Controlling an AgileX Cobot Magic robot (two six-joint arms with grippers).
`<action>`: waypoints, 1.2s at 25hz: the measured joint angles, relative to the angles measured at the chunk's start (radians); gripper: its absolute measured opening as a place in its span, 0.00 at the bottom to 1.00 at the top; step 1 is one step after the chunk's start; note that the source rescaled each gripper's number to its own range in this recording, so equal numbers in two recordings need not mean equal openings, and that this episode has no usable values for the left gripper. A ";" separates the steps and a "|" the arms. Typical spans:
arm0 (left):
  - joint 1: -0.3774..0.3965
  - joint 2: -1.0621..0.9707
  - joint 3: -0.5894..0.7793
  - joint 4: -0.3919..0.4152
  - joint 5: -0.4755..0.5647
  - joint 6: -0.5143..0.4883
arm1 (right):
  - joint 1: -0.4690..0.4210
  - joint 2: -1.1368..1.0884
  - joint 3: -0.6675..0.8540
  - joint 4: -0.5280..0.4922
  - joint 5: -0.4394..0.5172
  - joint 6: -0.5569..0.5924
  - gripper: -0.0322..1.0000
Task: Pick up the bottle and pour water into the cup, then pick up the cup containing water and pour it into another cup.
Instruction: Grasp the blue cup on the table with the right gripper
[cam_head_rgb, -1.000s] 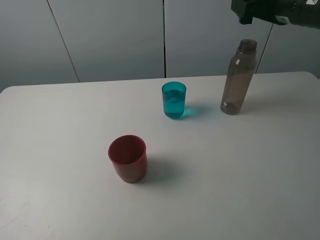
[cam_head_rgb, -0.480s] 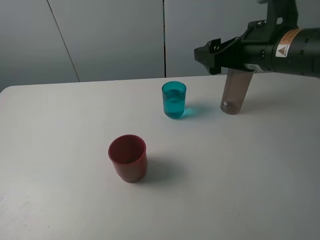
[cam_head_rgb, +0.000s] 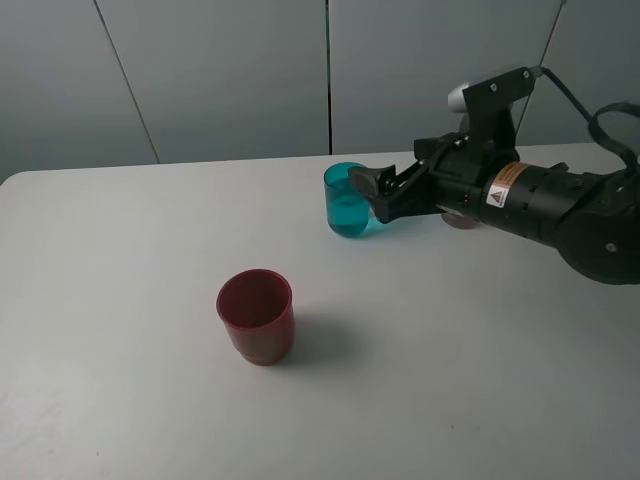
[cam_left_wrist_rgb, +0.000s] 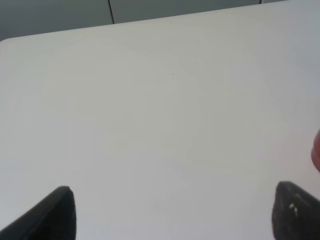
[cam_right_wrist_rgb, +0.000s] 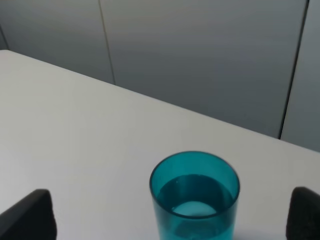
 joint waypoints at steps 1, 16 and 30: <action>0.000 0.000 0.000 0.000 0.000 0.000 | 0.000 0.028 0.000 0.018 -0.034 -0.005 1.00; 0.000 0.000 0.000 0.000 0.000 0.000 | -0.016 0.240 -0.071 0.116 -0.211 -0.201 1.00; 0.000 0.000 0.000 0.000 0.000 -0.002 | -0.027 0.441 -0.204 -0.004 -0.211 -0.206 1.00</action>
